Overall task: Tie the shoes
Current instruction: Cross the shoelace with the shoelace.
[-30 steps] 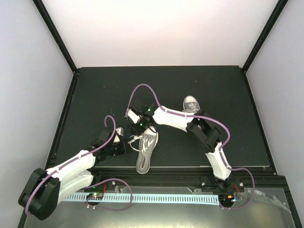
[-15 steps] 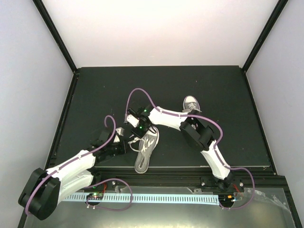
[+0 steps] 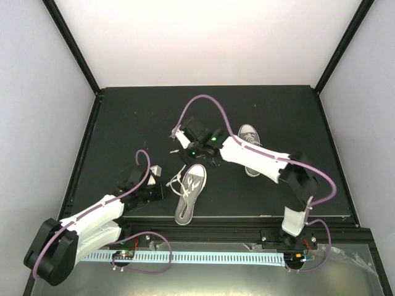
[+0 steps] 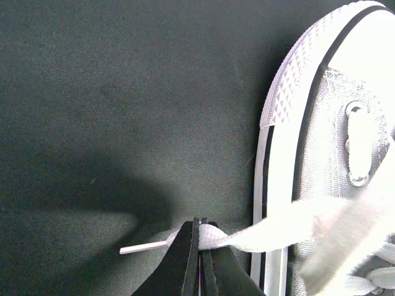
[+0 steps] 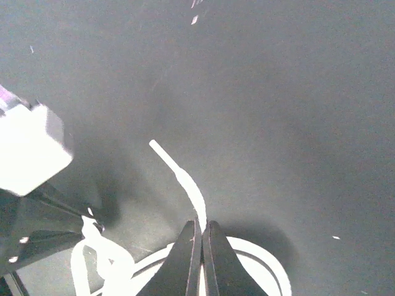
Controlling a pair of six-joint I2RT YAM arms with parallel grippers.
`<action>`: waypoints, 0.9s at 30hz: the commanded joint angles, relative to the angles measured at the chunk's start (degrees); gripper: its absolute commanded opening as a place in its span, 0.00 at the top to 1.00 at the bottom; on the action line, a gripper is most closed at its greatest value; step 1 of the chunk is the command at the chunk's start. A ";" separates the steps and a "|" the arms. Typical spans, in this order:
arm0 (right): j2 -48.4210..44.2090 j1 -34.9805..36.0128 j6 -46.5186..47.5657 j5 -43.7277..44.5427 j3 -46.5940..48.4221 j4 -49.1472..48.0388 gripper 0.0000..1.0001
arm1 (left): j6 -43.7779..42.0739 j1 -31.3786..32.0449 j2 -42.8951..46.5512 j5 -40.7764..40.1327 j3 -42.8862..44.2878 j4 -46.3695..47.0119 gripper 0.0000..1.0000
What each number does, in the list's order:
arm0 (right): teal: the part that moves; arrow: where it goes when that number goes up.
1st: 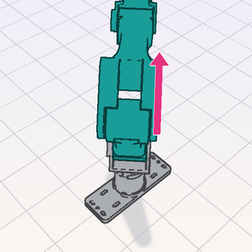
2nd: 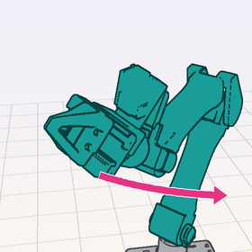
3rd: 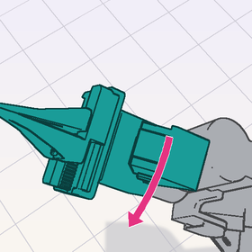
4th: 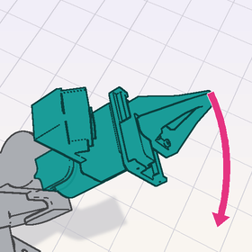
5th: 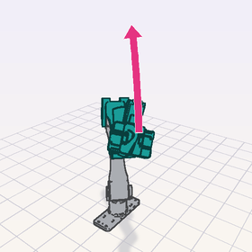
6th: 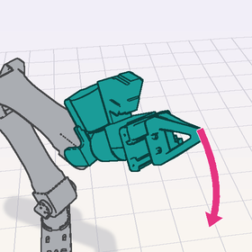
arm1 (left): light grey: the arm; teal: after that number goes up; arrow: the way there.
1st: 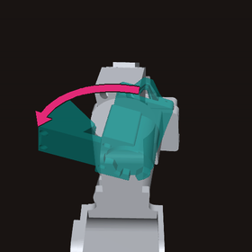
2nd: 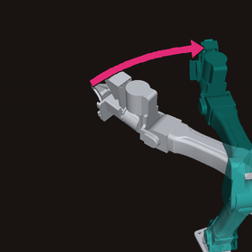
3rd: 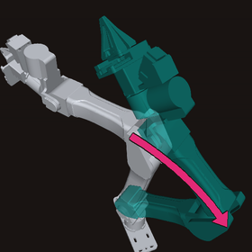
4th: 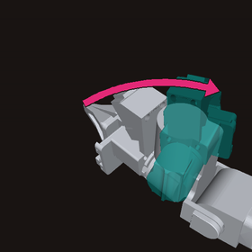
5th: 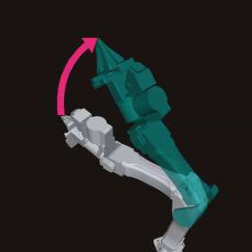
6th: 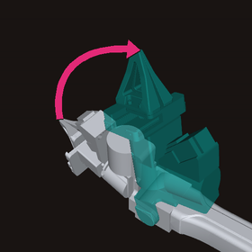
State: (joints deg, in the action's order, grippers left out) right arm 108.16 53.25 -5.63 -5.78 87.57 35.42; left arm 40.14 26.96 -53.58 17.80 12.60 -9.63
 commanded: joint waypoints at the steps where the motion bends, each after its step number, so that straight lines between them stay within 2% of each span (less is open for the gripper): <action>1: -7.53 -0.74 -4.36 7.83 -6.39 -3.71 0.98 | 0.82 -0.53 1.29 0.24 0.23 -0.17 0.98; 9: -22.35 -2.07 -11.29 17.97 -21.91 -4.98 0.98 | 0.05 -2.12 3.99 -1.21 0.18 -2.70 0.98; 14: -31.27 -2.65 -14.71 20.53 -28.57 -3.91 0.98 | -0.82 -4.81 6.43 -1.30 0.41 -4.13 0.99; 17: -36.16 -2.64 -12.91 16.50 -31.07 -5.75 0.98 | -3.05 -4.99 6.73 0.88 1.38 -1.84 0.98; 21: -40.68 -0.48 -9.93 4.35 -33.59 -12.54 0.98 | -6.33 -4.84 2.73 8.72 5.02 2.95 0.99; 24: -40.25 6.24 -8.65 -0.56 -34.46 -18.43 0.98 | -8.77 -4.43 -1.24 12.83 9.56 5.49 0.98; 27: -36.52 15.19 -8.60 -1.02 -32.99 -22.76 0.98 | -13.28 -3.65 -3.92 14.82 15.32 4.40 0.98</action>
State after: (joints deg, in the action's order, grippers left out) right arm 68.18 59.16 -15.73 -0.64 53.87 21.93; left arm 33.28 22.59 -55.16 26.48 19.86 -8.84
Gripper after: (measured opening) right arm 0.030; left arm 0.018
